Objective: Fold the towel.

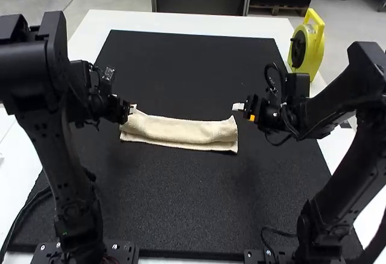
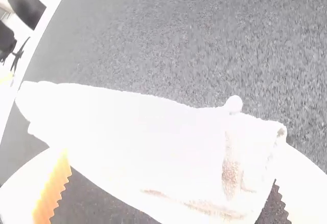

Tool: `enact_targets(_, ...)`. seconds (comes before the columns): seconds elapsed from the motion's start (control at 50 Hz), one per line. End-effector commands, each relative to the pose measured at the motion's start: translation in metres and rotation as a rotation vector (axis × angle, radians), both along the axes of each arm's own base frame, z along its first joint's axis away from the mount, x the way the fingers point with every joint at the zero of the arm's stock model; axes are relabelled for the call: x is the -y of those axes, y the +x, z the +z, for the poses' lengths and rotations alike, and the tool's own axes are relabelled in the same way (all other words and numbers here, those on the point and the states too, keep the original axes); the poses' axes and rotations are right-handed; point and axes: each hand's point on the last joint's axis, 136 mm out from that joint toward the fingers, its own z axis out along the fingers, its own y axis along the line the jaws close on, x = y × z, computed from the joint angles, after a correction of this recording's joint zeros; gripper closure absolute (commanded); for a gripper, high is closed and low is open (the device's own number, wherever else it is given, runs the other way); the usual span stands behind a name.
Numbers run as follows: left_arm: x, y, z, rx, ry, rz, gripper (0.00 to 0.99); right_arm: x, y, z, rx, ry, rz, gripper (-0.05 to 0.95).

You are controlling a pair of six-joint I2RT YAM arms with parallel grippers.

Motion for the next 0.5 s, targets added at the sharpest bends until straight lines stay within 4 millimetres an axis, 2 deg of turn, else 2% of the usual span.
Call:
enact_targets(0.0,-0.010,0.003,0.022,0.063,0.029,0.029,0.034,0.002,0.000,0.005,0.018,-0.002,0.004,-0.02)
enact_targets(0.26,-0.025,0.008,0.053,0.149,0.027,0.089,0.034,0.005,-0.009,-0.010,-0.020,-0.050,0.019,-0.02)
enact_targets(0.48,-0.028,0.007,0.062,0.166,0.034,0.097,0.036,0.007,-0.014,-0.027,-0.070,-0.087,0.010,-0.02)
